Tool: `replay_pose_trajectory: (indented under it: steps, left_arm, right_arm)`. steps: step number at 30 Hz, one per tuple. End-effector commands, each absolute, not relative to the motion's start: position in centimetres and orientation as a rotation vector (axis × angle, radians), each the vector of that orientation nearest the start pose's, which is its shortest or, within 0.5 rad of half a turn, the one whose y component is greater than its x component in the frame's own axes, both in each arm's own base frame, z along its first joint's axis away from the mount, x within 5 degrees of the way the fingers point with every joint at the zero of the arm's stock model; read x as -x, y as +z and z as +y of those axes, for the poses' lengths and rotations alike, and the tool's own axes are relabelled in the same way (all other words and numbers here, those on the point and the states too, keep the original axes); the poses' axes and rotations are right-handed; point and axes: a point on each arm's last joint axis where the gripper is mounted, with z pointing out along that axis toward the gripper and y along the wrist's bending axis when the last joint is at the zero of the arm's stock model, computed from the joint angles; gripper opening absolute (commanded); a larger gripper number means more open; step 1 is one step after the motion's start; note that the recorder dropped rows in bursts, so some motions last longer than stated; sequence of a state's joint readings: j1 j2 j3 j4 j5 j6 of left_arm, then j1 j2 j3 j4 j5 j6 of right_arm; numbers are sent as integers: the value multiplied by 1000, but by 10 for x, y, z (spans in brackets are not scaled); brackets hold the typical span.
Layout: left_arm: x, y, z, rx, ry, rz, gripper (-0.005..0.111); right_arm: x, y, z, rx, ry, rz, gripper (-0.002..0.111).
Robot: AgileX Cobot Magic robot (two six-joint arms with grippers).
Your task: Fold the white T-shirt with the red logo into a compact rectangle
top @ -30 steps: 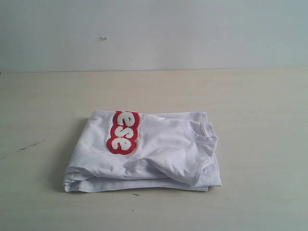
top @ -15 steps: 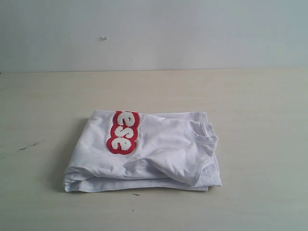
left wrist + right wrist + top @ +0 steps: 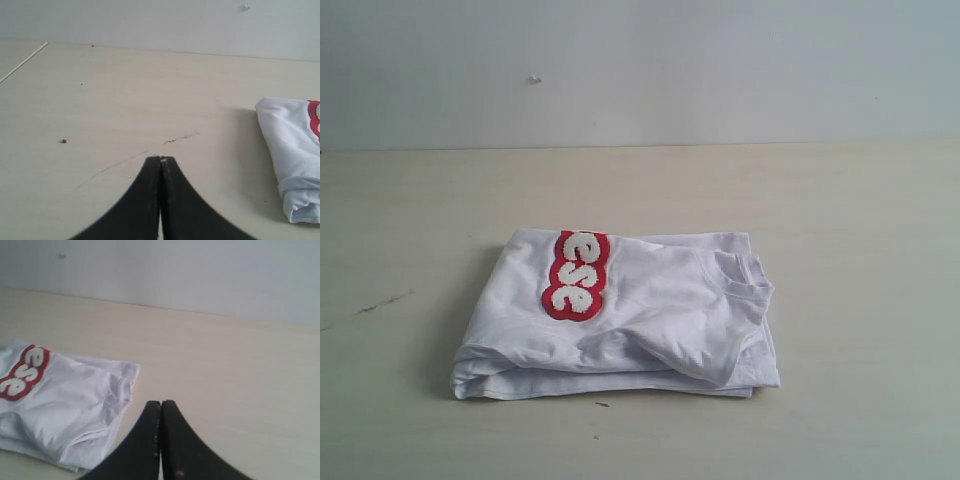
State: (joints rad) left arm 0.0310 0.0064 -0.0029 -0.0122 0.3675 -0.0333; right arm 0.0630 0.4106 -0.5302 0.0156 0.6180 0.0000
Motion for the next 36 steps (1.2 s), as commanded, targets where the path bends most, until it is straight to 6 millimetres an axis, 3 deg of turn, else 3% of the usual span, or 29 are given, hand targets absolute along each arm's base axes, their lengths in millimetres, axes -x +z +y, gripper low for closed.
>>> replay_pose_trajectory:
  steps: [1,5,14,21,36]
  left_arm:
    - [-53,181,1,63,-22,1835,0]
    - [-53,181,1,63,-22,1835,0]
    - [-53,181,1,63,-22,1835,0]
    - [-53,181,1,63,-22,1835,0]
    - [-53,181,1,63,-22,1835,0]
  right_arm:
    - [-64,312,-4,-118,-11,1896,0]
    - [-54,304,-10,-231,-103,1854,0]
    - [-54,279,-16,-339,-170,1746,0]
    - [-51,249,-16,-359,-178,1783,0]
    - [-56,215,-18,-374,-172,1822,0]
